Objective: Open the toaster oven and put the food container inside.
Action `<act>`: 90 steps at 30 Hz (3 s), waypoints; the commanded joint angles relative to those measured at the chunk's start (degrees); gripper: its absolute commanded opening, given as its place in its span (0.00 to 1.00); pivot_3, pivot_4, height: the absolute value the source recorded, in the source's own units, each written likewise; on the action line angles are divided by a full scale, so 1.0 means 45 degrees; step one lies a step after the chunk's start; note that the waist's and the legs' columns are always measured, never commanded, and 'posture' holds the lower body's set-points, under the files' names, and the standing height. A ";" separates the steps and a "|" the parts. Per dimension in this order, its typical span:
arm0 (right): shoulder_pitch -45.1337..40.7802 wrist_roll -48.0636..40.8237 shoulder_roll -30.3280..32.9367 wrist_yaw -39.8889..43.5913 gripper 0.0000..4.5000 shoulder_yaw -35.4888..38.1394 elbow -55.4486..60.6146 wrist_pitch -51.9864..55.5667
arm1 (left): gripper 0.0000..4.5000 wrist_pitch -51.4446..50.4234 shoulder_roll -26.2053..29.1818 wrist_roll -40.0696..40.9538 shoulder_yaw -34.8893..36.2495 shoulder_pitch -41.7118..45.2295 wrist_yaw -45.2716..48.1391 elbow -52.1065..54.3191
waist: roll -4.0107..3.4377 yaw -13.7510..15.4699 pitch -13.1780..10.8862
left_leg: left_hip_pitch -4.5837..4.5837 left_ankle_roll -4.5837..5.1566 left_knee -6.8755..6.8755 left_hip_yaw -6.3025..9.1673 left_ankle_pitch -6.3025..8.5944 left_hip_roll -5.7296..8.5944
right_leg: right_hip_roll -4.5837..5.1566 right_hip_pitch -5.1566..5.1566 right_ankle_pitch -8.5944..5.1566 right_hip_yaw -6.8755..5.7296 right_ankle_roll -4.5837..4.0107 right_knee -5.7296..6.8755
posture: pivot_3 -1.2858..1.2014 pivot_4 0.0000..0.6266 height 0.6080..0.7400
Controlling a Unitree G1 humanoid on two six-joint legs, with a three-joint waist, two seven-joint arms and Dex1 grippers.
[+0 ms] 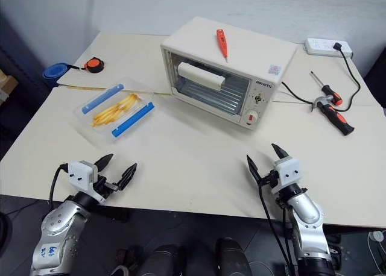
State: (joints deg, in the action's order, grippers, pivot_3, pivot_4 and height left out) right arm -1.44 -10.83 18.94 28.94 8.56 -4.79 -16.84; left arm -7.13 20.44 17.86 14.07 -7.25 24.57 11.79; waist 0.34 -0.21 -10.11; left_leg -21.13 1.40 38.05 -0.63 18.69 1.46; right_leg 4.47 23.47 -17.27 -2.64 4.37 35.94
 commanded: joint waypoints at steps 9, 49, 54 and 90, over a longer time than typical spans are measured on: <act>-0.1230 -0.3864 0.1818 0.2101 0.99 -0.1060 0.4987 0.5655 | 1.00 -0.2123 0.2258 0.3934 0.1969 0.0908 0.2687 0.1283 | -0.0004 -0.0047 -0.0007 | -0.0009 -0.0002 0.0004 0.0002 -0.0001 -0.0012 | 0.0000 0.0008 -0.0007 0.0000 -0.0012 0.0001 | 0.52 0.24 1.00; -0.5100 -0.1355 0.1403 0.3355 1.00 -0.4038 0.4406 0.7436 | 0.17 -0.2310 0.2924 0.2844 -0.0048 1.1673 0.4076 -0.6786 | 0.0007 0.0032 -0.0011 | -0.0049 -0.0033 0.0026 0.0020 -0.0015 0.0011 | -0.0016 0.0034 -0.0005 -0.0041 -0.0015 0.0031 | 0.52 0.24 1.00; -0.4651 -0.0932 0.1457 0.3297 1.00 -0.4061 0.4342 0.7097 | 0.01 -0.0473 0.1957 0.1252 -0.1177 1.4318 0.4886 -1.0729 | 0.0015 0.0031 -0.0016 | -0.0065 -0.0030 0.0026 0.0009 -0.0014 0.0023 | -0.0025 0.0038 0.0002 -0.0046 -0.0001 0.0030 | 0.52 0.24 1.00; -0.2577 -0.4739 0.1546 0.6054 1.00 -0.0285 0.3637 0.3192 | 0.55 -0.4523 0.0369 0.3630 0.3537 0.1256 0.0594 0.2030 | 0.0040 -0.0003 -0.0027 | -0.0032 -0.0014 0.0014 0.0012 -0.0019 0.0001 | -0.0003 -0.0003 0.0025 -0.0007 0.0038 -0.0006 | 0.52 0.24 1.00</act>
State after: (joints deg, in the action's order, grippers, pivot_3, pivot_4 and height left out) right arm -12.02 -32.67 26.33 55.17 7.19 11.73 0.27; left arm -23.97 22.31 29.64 23.70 1.95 31.25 14.80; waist 0.52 -0.22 -10.23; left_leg -21.23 1.36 38.14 -0.59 18.61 1.46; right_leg 4.46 23.42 -17.16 -2.67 4.53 35.87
